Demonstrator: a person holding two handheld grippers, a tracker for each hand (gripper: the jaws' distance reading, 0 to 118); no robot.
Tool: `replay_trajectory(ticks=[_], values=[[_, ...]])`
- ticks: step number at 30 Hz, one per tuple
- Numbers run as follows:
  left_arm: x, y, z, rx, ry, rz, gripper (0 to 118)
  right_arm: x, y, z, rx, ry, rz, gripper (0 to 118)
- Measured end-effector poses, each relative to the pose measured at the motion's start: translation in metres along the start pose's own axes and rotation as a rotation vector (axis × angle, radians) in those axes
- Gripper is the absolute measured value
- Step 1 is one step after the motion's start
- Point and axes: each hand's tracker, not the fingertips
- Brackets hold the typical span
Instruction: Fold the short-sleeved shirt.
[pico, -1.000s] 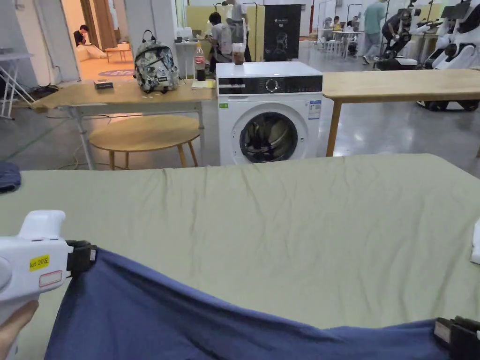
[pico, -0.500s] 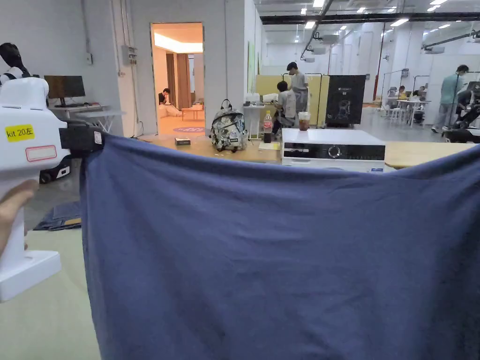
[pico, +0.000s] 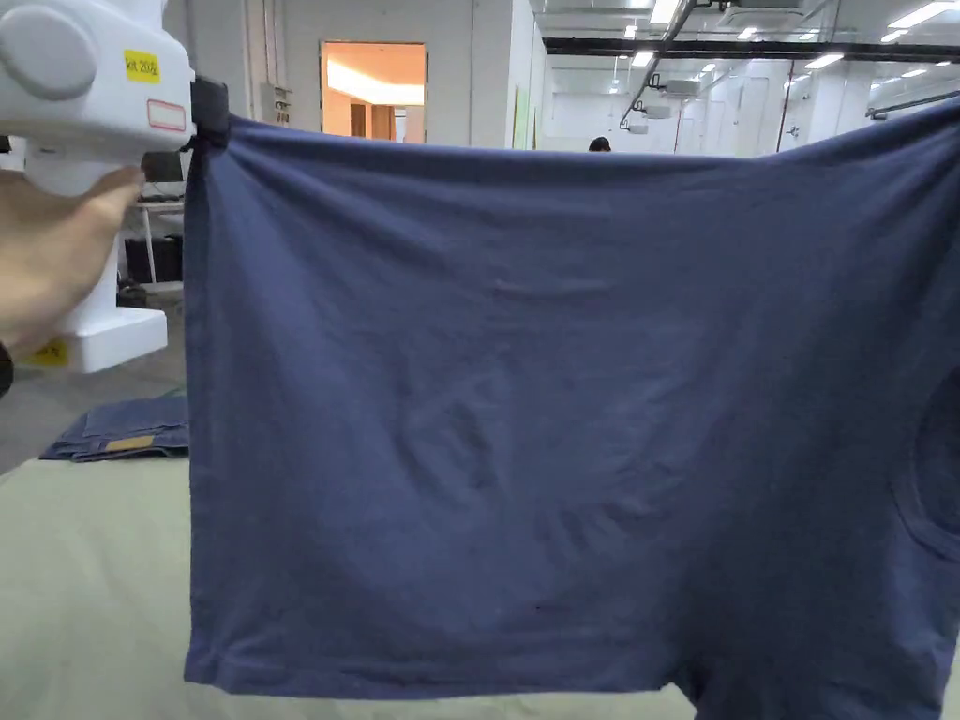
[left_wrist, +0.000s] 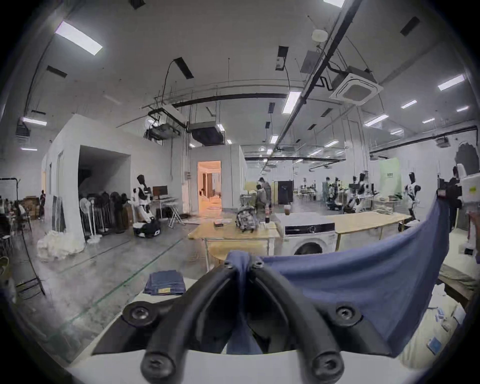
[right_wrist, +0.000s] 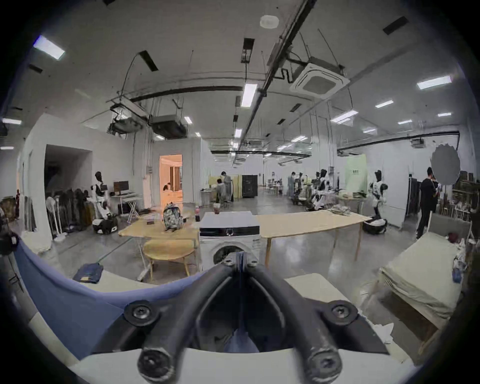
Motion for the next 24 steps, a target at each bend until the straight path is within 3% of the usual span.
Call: replay_trajectory(ticks=[2, 8, 14, 19, 24], values=[[0.003, 0.001, -0.014, -0.006, 0.008, -0.013, 0, -0.002, 0.007, -0.013, 0.012, -0.005, -0.008, 0], [0.014, 0.009, -0.036, -0.007, 0.020, -0.072, 0, -0.015, 0.011, -0.029, 0.058, -0.076, 0.074, 0], [0.024, -0.005, -0.037, -0.008, 0.023, -0.080, 0, -0.015, 0.008, -0.044, 0.053, -0.066, 0.044, 0], [0.021, -0.030, -0.062, -0.065, 0.039, -0.059, 0, -0.016, -0.023, -0.051, 0.032, -0.069, 0.070, 0], [0.021, -0.096, -0.059, -0.158, -0.009, -0.015, 0, -0.013, -0.085, -0.050, -0.068, -0.026, 0.068, 0]])
